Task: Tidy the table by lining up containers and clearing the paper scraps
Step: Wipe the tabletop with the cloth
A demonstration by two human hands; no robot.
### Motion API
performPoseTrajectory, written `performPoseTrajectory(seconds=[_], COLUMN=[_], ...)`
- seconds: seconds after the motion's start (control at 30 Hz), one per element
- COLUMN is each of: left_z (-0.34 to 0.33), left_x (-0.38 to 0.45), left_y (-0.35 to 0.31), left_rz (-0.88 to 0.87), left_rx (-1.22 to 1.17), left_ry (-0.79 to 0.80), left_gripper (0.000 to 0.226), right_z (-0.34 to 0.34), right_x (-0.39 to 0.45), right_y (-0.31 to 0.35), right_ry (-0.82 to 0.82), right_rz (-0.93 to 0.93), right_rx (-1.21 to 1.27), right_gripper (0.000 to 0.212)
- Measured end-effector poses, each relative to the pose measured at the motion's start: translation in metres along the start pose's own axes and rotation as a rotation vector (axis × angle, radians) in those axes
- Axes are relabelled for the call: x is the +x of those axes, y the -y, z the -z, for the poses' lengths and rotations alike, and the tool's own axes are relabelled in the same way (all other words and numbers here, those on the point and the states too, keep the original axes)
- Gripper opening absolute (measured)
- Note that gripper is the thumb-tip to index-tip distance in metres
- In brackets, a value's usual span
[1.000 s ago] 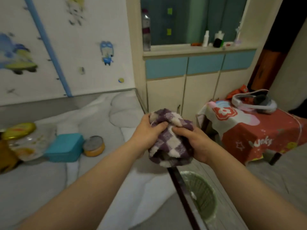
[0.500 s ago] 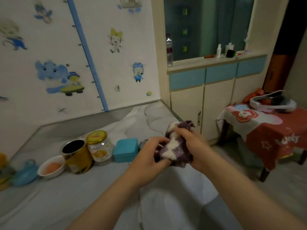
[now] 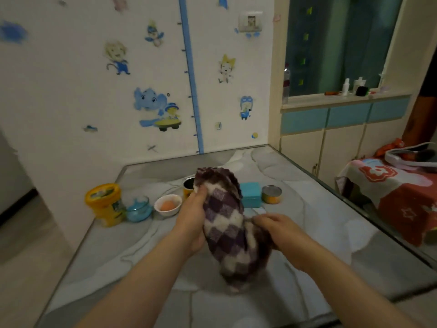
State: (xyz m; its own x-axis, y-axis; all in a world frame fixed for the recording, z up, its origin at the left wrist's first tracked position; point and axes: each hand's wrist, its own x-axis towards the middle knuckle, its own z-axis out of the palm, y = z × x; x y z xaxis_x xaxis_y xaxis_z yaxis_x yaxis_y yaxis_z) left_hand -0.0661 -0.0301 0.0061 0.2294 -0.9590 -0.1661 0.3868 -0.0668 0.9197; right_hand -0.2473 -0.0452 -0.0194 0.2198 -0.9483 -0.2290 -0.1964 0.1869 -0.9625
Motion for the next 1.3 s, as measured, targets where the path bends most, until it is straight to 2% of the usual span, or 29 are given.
performPoseTrajectory(seconds=[0.03,0.1,0.2,0.27,0.37,0.5,0.53,0.6,0.7,0.8,0.87,0.97,1.03,1.1,1.17,1.23,1.3], left_z=[0.01,0.035,0.059,0.079,0.112,0.146,0.154,0.171,0.194,0.212,0.222,0.232,0.236,0.242,0.247,0.253,0.256], left_x=[-0.005,-0.018,-0.032,-0.04,-0.051,-0.062,-0.066,-0.07,-0.075,-0.08,-0.08,-0.085,-0.09,-0.097,-0.106,-0.117,-0.131], left_y=[-0.007,-0.022,-0.037,-0.046,-0.057,-0.065,-0.066,-0.064,-0.053,-0.038,-0.037,-0.05,-0.061,-0.07,-0.078,-0.088,-0.101], left_rz=[0.035,0.082,0.127,0.136,0.128,0.048,0.026,-0.005,0.048,0.082,-0.007,-0.117,-0.174,-0.237,-0.28,-0.248,-0.21], left_rx=[-0.027,-0.054,-0.06,-0.081,-0.121,-0.136,-0.139,-0.15,-0.093,0.071,0.081,0.069,0.212,0.418,0.605,0.754,0.935], left_ry=[-0.001,-0.001,0.021,0.023,-0.014,-0.059,-0.061,-0.041,0.04,0.121,0.094,-0.016,-0.084,-0.11,-0.093,-0.006,0.052], left_gripper=[0.038,0.041,0.045,0.047,0.05,0.043,0.043,0.052,0.068,0.061,0.049,0.069,0.059,0.051,0.062,0.081,0.084], right_z=[-0.011,-0.039,-0.072,-0.098,-0.125,-0.148,-0.156,-0.172,-0.195,-0.213,-0.223,-0.233,-0.238,-0.243,-0.247,-0.25,-0.254], right_x=[-0.005,-0.014,-0.027,-0.035,-0.04,-0.043,-0.044,-0.044,-0.041,-0.039,-0.039,-0.039,-0.039,-0.042,-0.045,-0.051,-0.056], right_y=[0.002,0.013,0.027,0.031,0.031,0.031,0.031,0.033,0.039,0.044,0.047,0.049,0.05,0.051,0.052,0.055,0.055], right_ry=[-0.022,0.035,0.315,0.441,0.553,0.638,0.638,0.57,0.436,0.364,0.325,0.231,0.15,0.063,-0.007,0.061,0.124], right_rz=[0.042,0.102,0.113,0.068,-0.017,-0.17,-0.159,-0.076,0.015,0.042,0.051,0.124,0.185,0.274,0.414,0.495,0.481], right_rx=[-0.043,0.079,0.18,0.165,0.185,0.156,0.155,0.213,0.391,0.435,0.394,0.105,-0.063,-0.189,-0.266,-0.197,-0.151], right_gripper=[0.019,0.032,0.047,0.051,0.04,0.053,0.054,0.045,0.031,0.024,0.02,0.016,0.016,0.025,0.031,0.03,0.04])
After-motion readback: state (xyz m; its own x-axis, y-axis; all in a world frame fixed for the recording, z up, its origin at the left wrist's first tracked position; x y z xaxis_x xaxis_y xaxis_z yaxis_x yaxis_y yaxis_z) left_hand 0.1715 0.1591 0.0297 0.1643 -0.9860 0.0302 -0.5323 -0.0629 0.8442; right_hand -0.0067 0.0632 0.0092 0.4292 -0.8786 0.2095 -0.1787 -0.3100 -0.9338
